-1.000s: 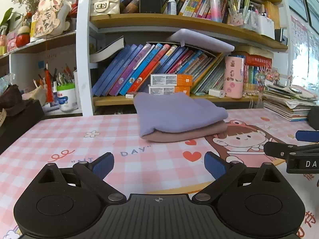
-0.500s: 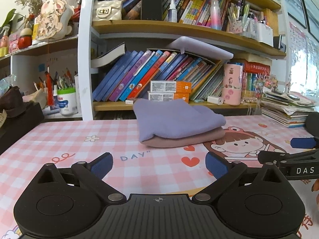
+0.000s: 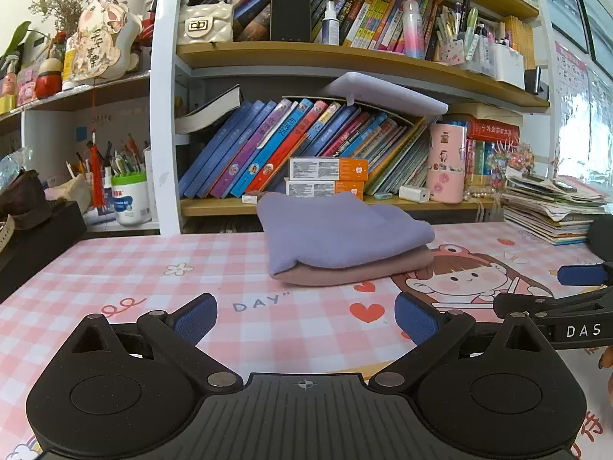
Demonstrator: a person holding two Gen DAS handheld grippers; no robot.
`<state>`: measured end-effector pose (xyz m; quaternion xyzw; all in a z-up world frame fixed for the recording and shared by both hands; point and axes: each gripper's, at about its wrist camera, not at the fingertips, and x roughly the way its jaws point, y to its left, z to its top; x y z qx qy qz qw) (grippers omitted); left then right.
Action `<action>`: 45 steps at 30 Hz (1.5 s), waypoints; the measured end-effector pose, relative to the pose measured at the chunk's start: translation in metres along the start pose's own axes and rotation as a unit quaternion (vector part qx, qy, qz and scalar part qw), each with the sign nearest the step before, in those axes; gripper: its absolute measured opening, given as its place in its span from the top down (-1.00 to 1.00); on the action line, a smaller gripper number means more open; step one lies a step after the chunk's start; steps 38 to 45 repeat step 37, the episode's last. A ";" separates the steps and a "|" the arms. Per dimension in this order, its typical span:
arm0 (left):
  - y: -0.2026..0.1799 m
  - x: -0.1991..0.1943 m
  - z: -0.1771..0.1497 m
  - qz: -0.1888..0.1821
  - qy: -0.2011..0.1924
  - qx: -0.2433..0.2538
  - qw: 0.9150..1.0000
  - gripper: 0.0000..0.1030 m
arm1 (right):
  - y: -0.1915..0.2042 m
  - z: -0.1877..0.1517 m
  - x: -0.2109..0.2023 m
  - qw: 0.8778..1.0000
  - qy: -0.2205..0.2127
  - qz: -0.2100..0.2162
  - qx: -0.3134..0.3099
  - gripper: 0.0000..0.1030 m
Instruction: Fold clothes
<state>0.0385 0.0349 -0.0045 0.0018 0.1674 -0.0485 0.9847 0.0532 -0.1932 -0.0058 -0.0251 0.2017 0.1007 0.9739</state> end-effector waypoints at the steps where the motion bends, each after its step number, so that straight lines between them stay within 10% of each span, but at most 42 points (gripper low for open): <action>1: 0.000 0.000 0.000 -0.002 0.000 -0.001 1.000 -0.95 | 0.000 0.000 0.000 1.000 0.000 0.000 -0.001 -1.00; 45: 0.005 -0.003 -0.001 0.008 -0.008 -0.021 1.000 -0.96 | 0.006 0.000 0.003 1.000 0.011 0.005 -0.018 -1.00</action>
